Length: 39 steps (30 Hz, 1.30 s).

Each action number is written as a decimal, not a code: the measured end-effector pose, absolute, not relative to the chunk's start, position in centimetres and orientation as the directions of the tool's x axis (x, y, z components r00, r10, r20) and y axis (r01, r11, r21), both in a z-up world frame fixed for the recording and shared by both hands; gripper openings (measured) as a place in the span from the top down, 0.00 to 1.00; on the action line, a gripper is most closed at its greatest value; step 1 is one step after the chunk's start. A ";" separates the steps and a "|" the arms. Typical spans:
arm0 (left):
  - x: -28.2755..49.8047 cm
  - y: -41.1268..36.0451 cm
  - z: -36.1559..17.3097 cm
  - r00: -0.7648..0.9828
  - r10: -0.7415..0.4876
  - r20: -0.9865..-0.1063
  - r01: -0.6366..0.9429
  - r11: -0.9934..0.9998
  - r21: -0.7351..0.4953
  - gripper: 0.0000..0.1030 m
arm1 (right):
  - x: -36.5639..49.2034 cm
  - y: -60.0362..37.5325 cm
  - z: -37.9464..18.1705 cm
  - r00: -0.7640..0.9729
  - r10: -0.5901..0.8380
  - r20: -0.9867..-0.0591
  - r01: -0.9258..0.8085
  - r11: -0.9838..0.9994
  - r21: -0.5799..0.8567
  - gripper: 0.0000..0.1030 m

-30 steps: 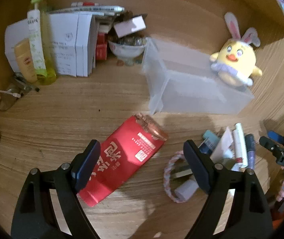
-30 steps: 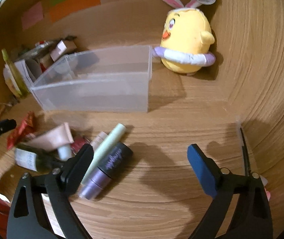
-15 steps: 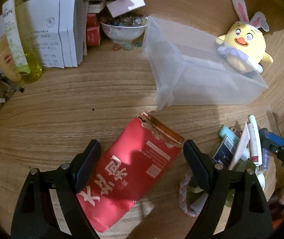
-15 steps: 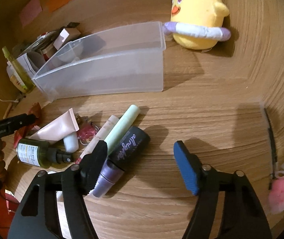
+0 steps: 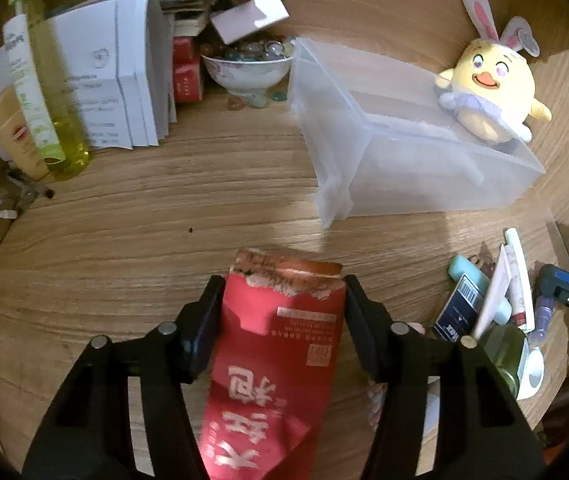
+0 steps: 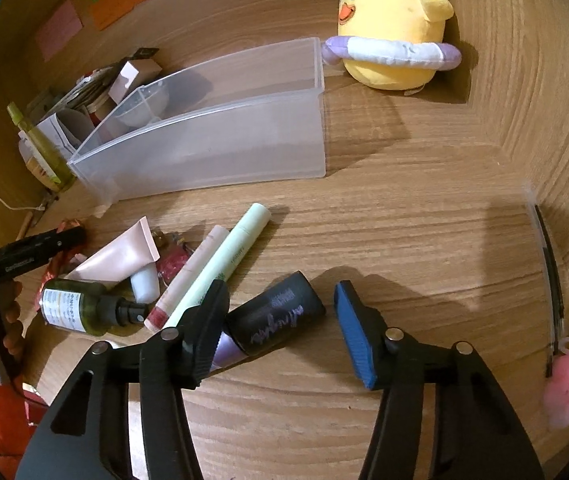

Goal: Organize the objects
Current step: 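Grasp the red packet with the left gripper while the right gripper grasps the dark lipstick tube, then carry the red packet and dark lipstick into the clear box and release both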

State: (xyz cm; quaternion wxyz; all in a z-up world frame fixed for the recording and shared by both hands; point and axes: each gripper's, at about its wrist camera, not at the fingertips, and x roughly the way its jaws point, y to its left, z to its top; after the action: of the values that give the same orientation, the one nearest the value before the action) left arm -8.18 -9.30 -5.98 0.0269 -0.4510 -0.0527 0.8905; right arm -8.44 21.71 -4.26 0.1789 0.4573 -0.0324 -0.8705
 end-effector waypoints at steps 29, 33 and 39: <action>-5.7 -9.1 3.5 -0.806 0.084 -0.585 0.037 -0.981 -0.191 0.45 | -9.1 22.0 2.5 -0.694 -0.371 -0.617 0.321 -0.927 0.196 0.56; -6.0 -8.3 4.8 -0.824 0.085 -0.560 0.027 -0.982 -0.189 0.45 | -9.8 21.5 3.7 -0.707 -0.396 -0.586 0.350 -0.916 0.196 0.56; -7.2 -7.0 6.5 -0.845 0.093 -0.527 0.008 -0.983 -0.185 0.45 | -11.5 20.0 5.5 -0.725 -0.429 -0.540 0.402 -0.899 0.174 0.56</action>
State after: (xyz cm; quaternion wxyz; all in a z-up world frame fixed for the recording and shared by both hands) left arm -7.20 -7.02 6.52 0.0222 -0.2778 -0.0903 0.9561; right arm -11.47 19.97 5.47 0.2238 0.2961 -0.0224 -0.9283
